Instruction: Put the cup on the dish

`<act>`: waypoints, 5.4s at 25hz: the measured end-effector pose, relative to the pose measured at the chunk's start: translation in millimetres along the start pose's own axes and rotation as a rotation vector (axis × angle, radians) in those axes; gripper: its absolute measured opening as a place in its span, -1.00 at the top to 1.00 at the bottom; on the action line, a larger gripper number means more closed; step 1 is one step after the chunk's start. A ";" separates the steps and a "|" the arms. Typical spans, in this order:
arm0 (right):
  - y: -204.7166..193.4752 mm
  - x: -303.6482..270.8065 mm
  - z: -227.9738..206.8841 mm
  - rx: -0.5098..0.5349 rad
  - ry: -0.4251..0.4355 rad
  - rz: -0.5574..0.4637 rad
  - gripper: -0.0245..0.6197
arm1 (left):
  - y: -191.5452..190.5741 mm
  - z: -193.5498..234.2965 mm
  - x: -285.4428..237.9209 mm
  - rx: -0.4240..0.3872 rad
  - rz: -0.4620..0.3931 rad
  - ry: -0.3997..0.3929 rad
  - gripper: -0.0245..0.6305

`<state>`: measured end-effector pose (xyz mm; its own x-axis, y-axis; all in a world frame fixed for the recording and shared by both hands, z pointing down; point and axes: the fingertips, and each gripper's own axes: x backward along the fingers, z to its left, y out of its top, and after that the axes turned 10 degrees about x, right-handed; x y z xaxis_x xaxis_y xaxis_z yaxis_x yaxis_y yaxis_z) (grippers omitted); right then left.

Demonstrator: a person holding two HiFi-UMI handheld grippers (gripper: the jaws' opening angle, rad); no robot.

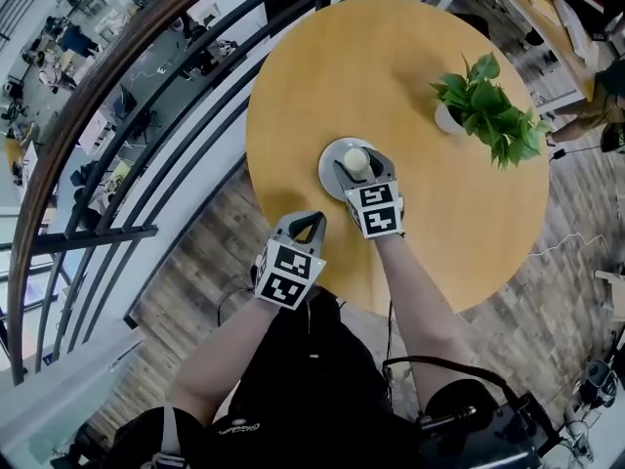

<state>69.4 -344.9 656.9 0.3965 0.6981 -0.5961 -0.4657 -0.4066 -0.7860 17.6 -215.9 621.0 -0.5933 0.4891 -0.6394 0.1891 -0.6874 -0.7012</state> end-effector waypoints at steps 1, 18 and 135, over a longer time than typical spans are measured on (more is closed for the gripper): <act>-0.5 -0.6 -1.3 0.001 -0.002 0.004 0.12 | -1.0 -0.9 -0.3 0.001 0.002 -0.003 0.94; -4.0 -9.6 0.0 -0.007 0.003 0.016 0.12 | -6.5 1.2 -3.9 0.026 0.009 -0.015 0.94; 31.5 146.1 8.3 -0.149 -0.083 -0.209 0.42 | 60.0 -41.0 34.9 -0.059 -0.155 -0.027 0.94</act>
<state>106.1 -250.9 546.4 0.4027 0.8197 -0.4074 -0.2566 -0.3261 -0.9098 40.4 -218.0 543.7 -0.6399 0.5717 -0.5136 0.1387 -0.5714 -0.8089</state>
